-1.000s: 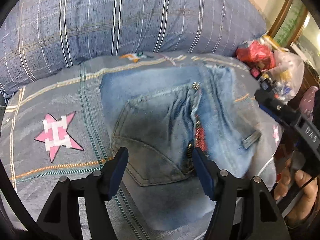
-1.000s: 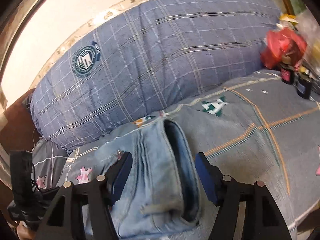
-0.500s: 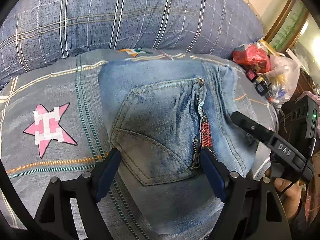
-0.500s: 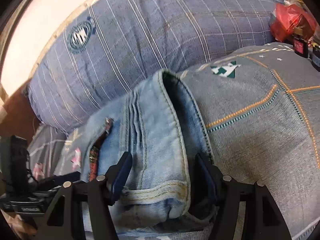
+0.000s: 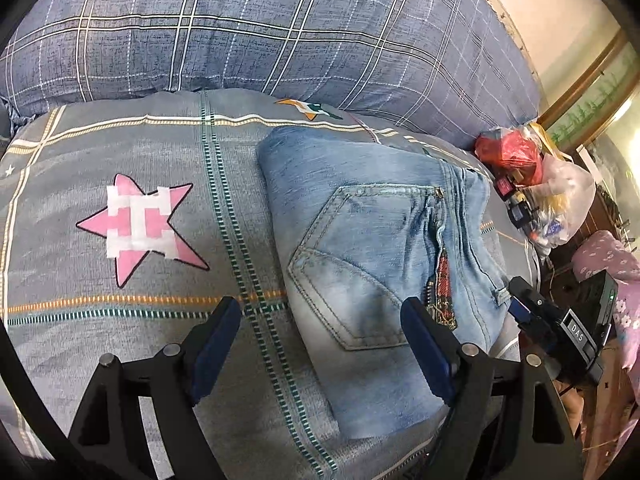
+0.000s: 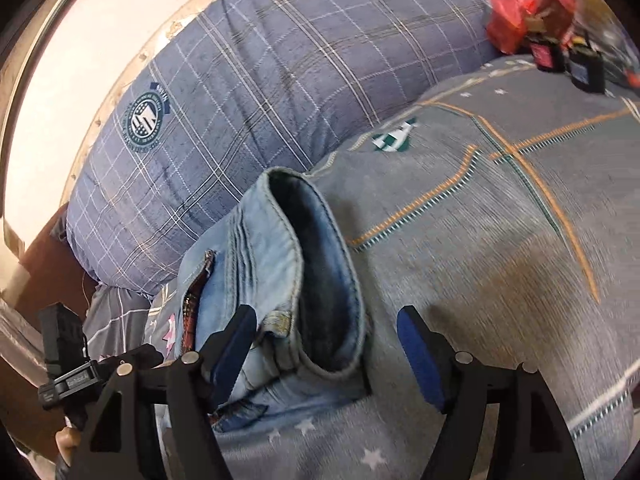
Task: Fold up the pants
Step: 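Press the folded jeans down onto the bed with both grippers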
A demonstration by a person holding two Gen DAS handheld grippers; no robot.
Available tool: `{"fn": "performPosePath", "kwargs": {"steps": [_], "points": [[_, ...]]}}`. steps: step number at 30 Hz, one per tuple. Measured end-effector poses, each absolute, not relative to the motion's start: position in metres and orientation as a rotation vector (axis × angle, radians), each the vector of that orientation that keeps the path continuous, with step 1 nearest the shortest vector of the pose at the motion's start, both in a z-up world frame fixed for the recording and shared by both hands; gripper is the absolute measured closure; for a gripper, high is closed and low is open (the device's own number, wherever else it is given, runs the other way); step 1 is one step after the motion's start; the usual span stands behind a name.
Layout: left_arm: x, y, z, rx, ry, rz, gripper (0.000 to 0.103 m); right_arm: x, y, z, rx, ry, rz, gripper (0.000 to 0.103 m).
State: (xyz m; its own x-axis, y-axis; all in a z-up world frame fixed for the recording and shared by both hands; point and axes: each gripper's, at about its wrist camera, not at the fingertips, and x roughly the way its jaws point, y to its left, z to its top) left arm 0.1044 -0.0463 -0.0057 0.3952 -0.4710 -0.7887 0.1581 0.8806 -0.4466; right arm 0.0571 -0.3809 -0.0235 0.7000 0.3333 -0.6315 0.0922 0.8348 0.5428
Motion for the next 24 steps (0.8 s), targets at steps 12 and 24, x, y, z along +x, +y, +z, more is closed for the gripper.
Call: {"fn": "performPosePath", "kwargs": {"steps": [12,24], "points": [[0.110,-0.056,-0.007,-0.353,1.129,-0.426,0.020,0.032,-0.381,-0.024,0.796,0.766,0.218,0.027],[0.119,-0.076,-0.024,-0.342,1.168,-0.432,0.020,0.022,-0.374,-0.077,1.052,0.804,0.204,0.017]]}}
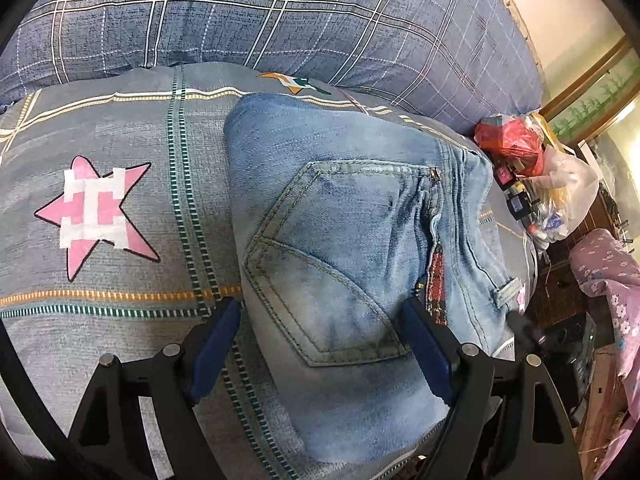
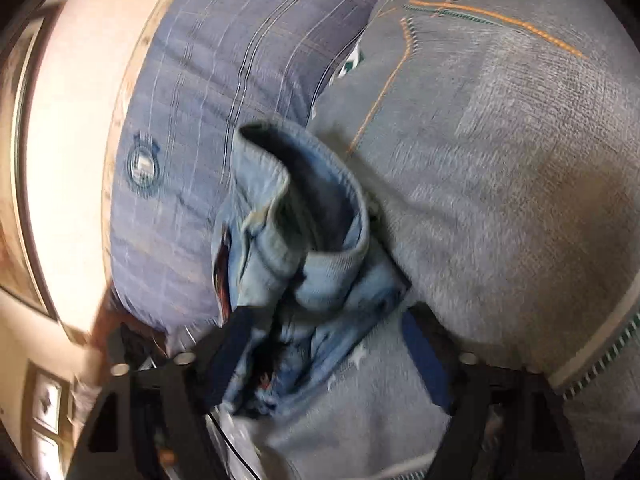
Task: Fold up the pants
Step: 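Press the folded jeans down onto the bed with both grippers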
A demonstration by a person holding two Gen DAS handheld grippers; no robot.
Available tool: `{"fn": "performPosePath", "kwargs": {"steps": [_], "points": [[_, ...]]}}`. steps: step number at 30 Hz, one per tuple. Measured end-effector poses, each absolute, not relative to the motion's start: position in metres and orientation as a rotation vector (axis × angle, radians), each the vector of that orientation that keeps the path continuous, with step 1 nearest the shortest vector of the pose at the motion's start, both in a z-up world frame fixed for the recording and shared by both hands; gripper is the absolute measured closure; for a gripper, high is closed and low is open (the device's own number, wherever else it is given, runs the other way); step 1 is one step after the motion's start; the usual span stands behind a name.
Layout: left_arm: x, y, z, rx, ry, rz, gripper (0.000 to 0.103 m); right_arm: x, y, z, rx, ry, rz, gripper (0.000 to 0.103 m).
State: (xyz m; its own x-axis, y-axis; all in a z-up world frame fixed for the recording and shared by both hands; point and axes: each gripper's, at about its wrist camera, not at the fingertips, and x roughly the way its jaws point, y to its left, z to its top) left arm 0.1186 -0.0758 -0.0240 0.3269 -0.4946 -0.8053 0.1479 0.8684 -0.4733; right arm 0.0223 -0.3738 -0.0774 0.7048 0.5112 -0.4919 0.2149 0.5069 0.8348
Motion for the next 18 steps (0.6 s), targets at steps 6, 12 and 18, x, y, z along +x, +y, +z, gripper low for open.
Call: {"fn": "performPosePath", "kwargs": {"steps": [6,12,18], "points": [[0.127,-0.077,-0.026,-0.357,1.168,-0.432,0.020,0.040,-0.379,-0.077,1.099,0.737,0.212,0.001],[0.140,-0.081,-0.030,-0.352,1.182,-0.433,0.020,0.069,-0.385,-0.074,1.091,0.760,0.250,0.001],[0.154,-0.077,-0.033,-0.363,1.201,-0.451,0.020,0.113,-0.375,-0.066,0.930,0.863,0.345,0.001]]}}
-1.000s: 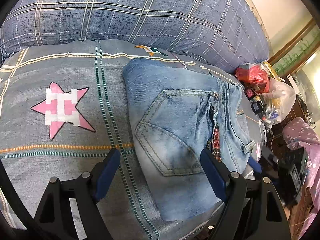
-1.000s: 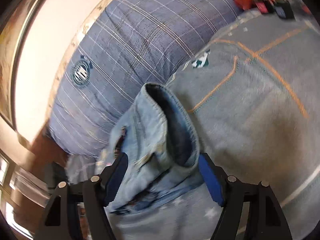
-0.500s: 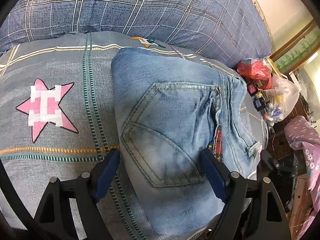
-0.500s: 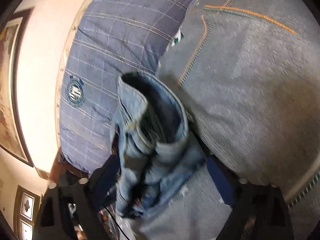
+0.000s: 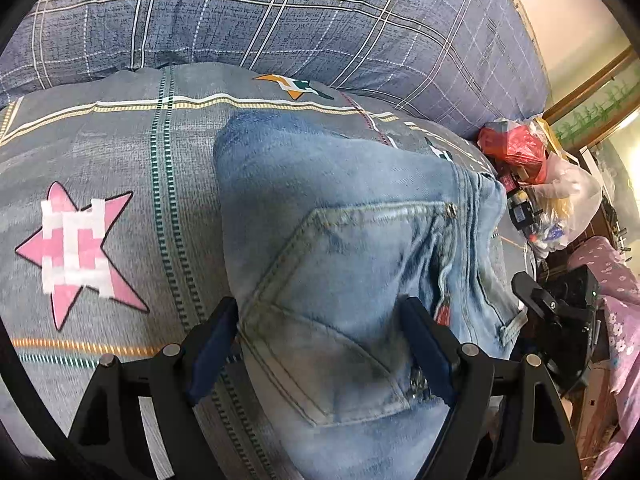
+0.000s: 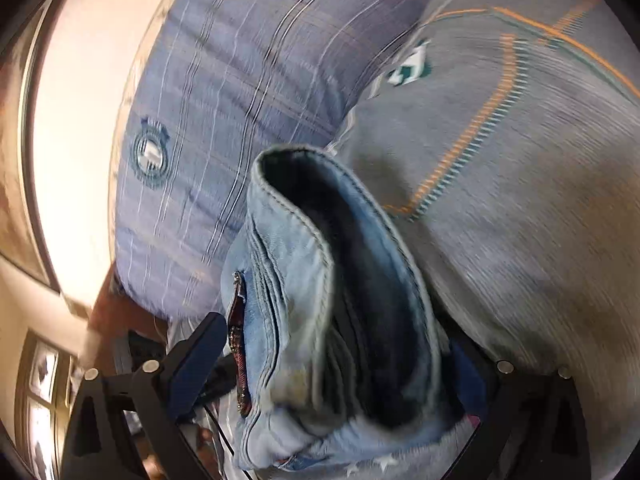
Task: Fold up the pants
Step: 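Press the folded jeans down onto the bed with both grippers, then hold the jeans fold edge with the right gripper while the left gripper pins the pocket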
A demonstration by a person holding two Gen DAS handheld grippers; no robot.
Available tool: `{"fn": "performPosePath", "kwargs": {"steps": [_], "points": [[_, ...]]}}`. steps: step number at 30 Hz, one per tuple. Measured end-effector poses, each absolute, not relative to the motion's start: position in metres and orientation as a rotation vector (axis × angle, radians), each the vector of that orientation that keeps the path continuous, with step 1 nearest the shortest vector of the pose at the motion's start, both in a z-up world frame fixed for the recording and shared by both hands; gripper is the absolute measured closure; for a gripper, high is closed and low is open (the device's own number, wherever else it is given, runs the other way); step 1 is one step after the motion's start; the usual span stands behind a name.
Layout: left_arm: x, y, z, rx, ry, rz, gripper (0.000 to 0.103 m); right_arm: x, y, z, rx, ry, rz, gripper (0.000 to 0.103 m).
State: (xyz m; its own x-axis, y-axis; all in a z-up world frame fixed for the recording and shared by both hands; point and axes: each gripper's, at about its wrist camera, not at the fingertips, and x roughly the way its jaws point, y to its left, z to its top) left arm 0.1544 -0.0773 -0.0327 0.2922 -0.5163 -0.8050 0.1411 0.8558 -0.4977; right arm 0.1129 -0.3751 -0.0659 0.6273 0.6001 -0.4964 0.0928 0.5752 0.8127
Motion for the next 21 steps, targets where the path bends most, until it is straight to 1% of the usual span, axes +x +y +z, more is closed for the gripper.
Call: {"fn": "performPosePath", "kwargs": {"steps": [3,4,5,6,7,8,10,14,19,21], "points": [[0.162,-0.071,-0.037,-0.402,1.219,-0.465,0.020,0.125,-0.369,-0.066,0.855,0.901,0.399,0.003],[0.163,-0.069,-0.039,-0.417,1.226,-0.473,0.020,0.126,-0.366,-0.065,0.817,0.907,0.407,0.007],[0.164,-0.067,-0.041,-0.434,1.234,-0.482,0.020,0.127,-0.364,-0.065,0.795,0.911,0.403,0.016],[0.164,-0.065,-0.043,-0.449,1.239,-0.487,0.020,0.127,-0.362,-0.066,0.766,0.916,0.391,0.023],[0.165,-0.064,-0.044,-0.458,1.238,-0.492,0.020,0.125,-0.363,-0.068,0.746,0.921,0.372,0.036],[0.163,-0.062,-0.044,-0.468,1.231,-0.498,0.020,0.124,-0.365,-0.070,0.750,0.924,0.362,0.044],[0.160,-0.059,-0.044,-0.466,1.227,-0.499,0.020,0.124,-0.373,-0.075,0.796,0.924,0.371,0.048],[0.158,-0.057,-0.045,-0.472,1.230,-0.493,0.020,0.124,-0.371,-0.076,0.774,0.923,0.376,0.048],[0.161,-0.081,-0.040,-0.348,1.229,-0.471,0.020,0.127,-0.374,-0.080,0.784,0.933,0.397,0.047],[0.160,-0.089,-0.038,-0.310,1.221,-0.454,0.022,0.126,-0.373,-0.078,0.766,0.932,0.397,0.050]]}}
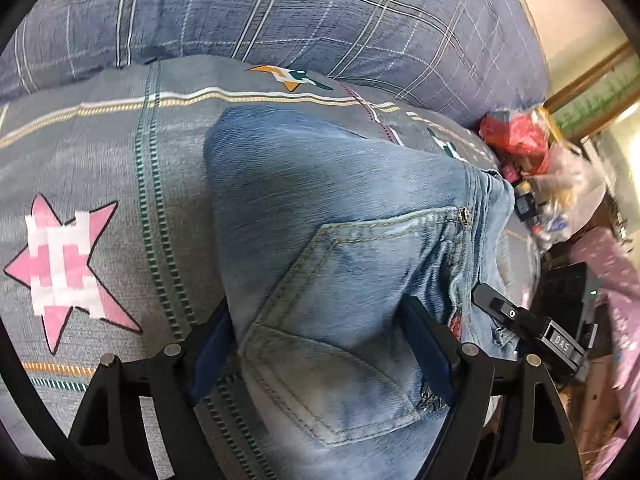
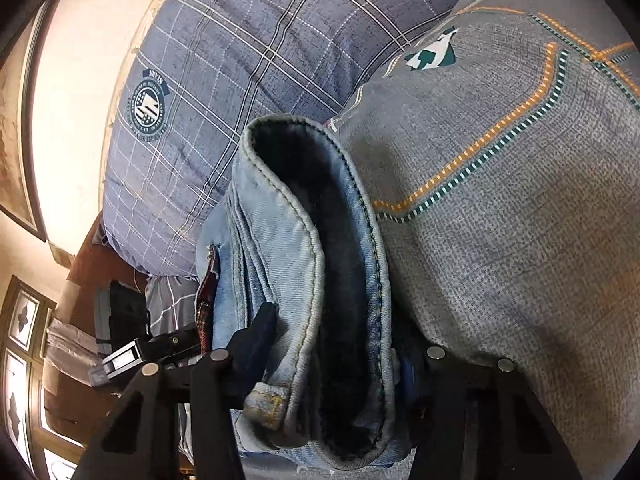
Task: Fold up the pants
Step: 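Hold the jeans fold edge with the right gripper while the left gripper pins the pocket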
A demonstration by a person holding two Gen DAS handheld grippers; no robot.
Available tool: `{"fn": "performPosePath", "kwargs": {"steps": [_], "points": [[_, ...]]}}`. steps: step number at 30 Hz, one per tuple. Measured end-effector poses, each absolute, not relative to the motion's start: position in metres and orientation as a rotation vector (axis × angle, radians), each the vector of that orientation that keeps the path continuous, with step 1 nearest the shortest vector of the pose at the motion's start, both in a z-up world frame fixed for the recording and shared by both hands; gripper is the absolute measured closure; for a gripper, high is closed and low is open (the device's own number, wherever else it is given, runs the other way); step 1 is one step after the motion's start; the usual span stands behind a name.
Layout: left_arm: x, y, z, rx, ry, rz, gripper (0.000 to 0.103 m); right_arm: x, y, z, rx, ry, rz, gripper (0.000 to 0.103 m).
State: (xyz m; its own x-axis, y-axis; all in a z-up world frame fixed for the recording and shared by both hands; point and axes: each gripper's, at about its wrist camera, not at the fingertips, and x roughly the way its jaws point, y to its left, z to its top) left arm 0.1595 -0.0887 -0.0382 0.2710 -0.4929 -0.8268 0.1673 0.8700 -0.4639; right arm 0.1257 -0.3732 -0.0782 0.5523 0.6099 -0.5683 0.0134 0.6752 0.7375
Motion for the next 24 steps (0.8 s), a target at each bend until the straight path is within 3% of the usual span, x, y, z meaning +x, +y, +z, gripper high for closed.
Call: {"fn": "performPosePath", "kwargs": {"steps": [5,11,24], "points": [[0.150,-0.100,-0.026,-0.209,1.169,-0.428,0.040,0.120,-0.368,-0.073,0.686,0.917,0.361,0.057],[0.141,-0.104,-0.011,-0.115,1.117,-0.416,0.052,0.113,-0.352,-0.056,0.531,0.894,0.310,0.065],[0.122,-0.111,0.021,-0.084,1.044,-0.442,0.059,0.090,-0.335,-0.019,0.476,0.797,0.325,0.068]]}}
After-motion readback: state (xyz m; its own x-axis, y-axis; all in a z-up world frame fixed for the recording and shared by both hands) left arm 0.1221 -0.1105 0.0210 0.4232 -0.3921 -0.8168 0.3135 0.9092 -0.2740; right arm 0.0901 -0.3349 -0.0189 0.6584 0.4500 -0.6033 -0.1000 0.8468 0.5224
